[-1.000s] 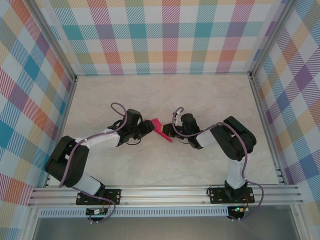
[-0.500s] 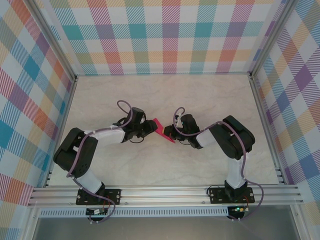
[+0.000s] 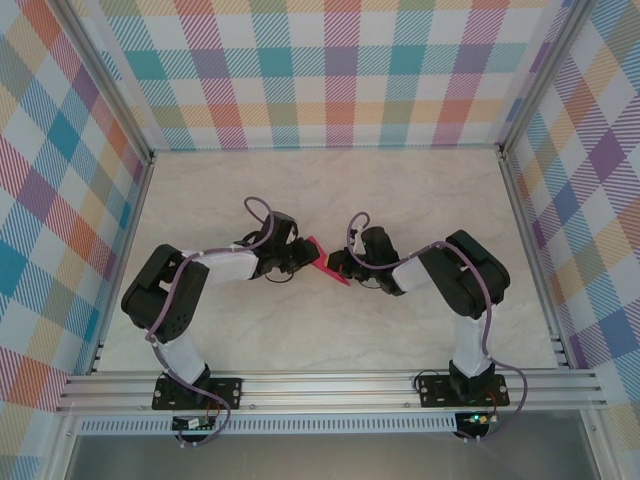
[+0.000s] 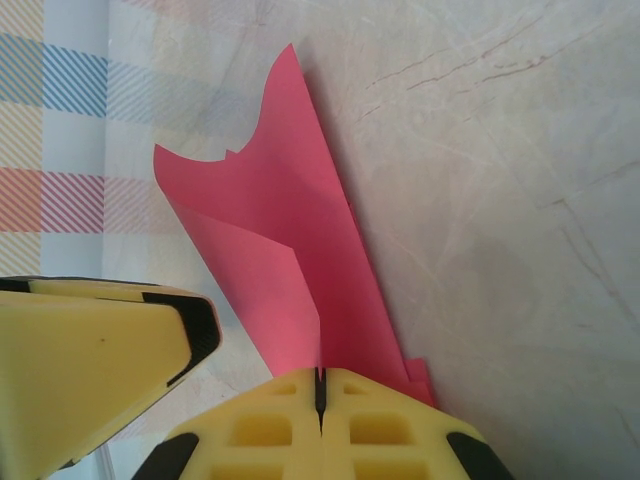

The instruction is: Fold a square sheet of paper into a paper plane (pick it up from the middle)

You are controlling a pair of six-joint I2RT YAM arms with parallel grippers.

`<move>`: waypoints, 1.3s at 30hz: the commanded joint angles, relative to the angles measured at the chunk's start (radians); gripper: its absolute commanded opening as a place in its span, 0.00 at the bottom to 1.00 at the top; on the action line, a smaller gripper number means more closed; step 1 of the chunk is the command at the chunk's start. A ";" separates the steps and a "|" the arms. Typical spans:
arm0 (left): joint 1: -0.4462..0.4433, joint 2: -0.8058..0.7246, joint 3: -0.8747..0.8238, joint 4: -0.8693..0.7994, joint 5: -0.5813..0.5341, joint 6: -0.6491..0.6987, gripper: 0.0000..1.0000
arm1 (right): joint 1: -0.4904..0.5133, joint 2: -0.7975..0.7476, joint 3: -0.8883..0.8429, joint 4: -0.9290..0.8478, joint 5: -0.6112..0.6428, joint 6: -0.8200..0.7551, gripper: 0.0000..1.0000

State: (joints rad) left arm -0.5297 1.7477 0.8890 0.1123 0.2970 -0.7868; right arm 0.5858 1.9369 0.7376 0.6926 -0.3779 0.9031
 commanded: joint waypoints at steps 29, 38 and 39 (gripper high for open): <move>-0.009 0.101 0.069 0.005 -0.002 0.050 0.23 | -0.033 0.075 0.069 -0.177 -0.003 0.035 0.00; -0.009 0.124 0.088 -0.019 -0.019 0.055 0.21 | -0.035 0.072 0.077 -0.193 -0.018 0.031 0.00; -0.009 0.126 0.087 -0.019 -0.021 0.056 0.21 | -0.035 0.073 0.078 -0.195 -0.019 0.030 0.00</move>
State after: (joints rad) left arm -0.5346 1.8530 0.9531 0.1108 0.2966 -0.7532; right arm 0.5613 1.9675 0.8139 0.5892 -0.4290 0.9363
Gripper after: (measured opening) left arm 0.209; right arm 0.045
